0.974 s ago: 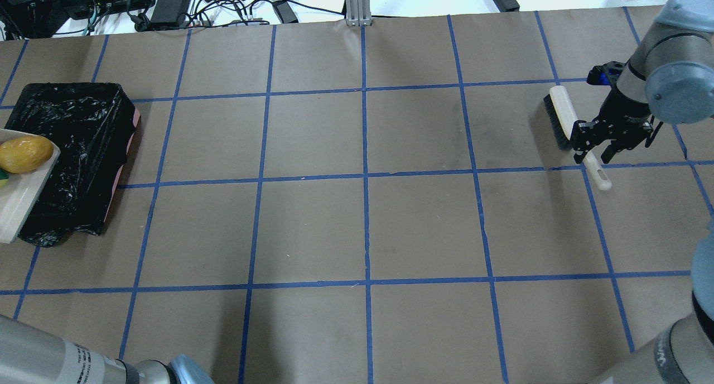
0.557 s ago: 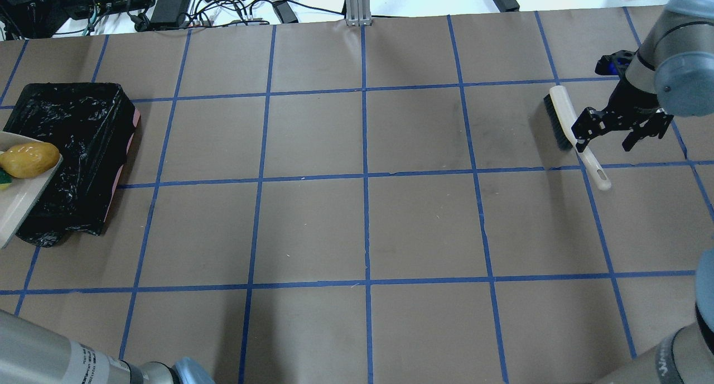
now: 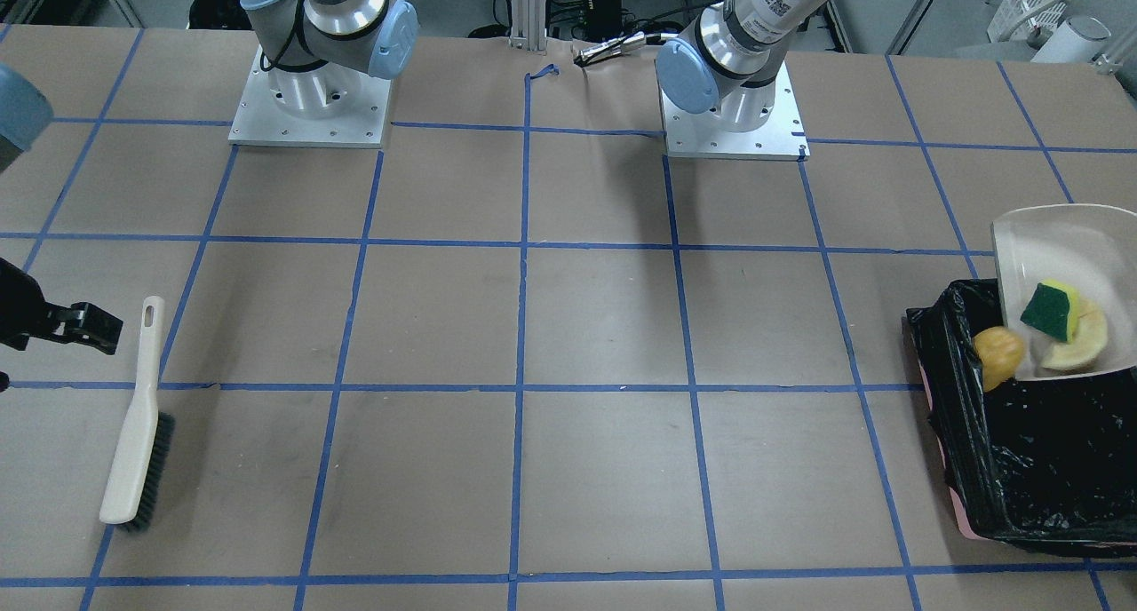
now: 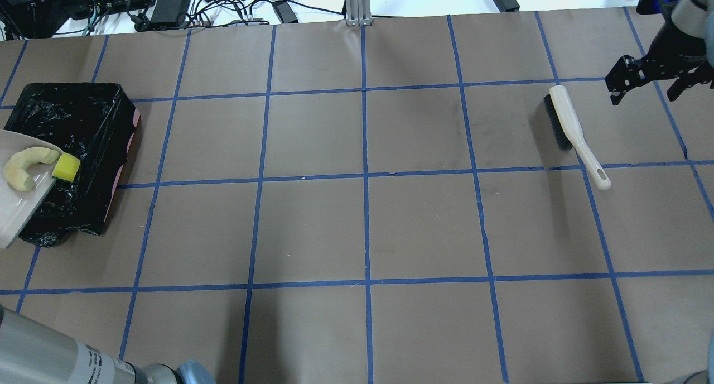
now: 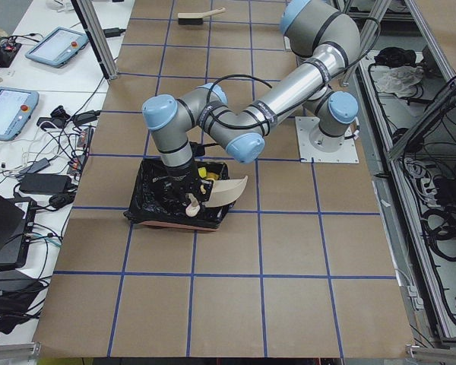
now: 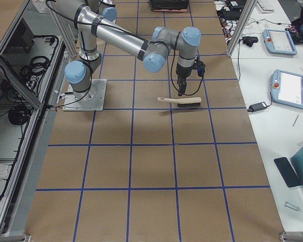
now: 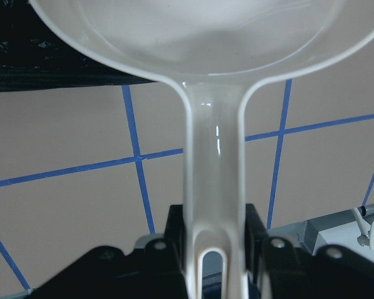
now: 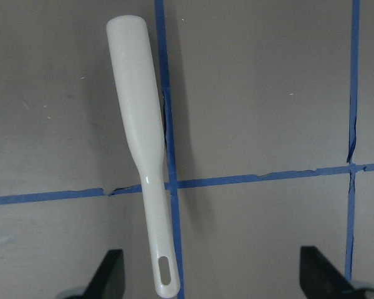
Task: Sweep and dump trash into bin
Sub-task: 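Tilt the dustpan over the bin with the left gripper while the right releases the brush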
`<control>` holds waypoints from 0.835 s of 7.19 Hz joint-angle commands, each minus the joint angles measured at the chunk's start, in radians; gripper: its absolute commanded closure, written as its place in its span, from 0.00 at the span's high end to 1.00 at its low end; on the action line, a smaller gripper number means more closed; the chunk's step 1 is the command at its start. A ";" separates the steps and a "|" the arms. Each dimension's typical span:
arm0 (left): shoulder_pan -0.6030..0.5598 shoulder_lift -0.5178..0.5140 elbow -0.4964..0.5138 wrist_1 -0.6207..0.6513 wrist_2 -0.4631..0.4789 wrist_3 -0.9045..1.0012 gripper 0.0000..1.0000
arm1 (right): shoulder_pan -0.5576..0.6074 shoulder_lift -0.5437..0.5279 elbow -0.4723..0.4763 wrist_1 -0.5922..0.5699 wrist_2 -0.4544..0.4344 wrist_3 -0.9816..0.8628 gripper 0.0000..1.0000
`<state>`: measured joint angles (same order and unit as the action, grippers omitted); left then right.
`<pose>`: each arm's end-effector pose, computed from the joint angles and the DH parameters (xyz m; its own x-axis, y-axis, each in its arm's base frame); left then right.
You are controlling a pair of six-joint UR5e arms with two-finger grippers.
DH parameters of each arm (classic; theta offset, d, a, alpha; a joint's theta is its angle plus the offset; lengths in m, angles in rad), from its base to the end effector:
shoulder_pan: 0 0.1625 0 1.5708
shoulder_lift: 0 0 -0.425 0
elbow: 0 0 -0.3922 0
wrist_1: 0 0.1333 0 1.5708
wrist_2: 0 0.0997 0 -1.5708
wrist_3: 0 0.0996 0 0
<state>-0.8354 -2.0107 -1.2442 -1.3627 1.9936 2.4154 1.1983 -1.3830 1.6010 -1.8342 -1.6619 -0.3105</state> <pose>0.3867 -0.5652 0.4217 0.0427 0.9692 0.2426 0.9311 -0.1266 0.3420 -0.0904 -0.5727 0.4006 -0.9929 0.0645 0.1004 0.0632 0.9979 -0.0154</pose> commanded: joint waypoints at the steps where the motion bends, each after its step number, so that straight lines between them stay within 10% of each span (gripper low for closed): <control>1: -0.005 0.009 -0.001 0.002 0.010 0.014 0.03 | 0.052 -0.112 -0.007 0.099 0.060 0.053 1.00; 6: -0.066 0.024 0.006 0.076 0.112 0.047 0.03 | 0.306 -0.111 0.000 0.104 0.100 0.223 1.00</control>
<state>-0.8871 -1.9885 -1.2408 -1.2949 2.0835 2.4616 1.4732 -1.4943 1.5986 -1.7367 -1.5909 -0.1017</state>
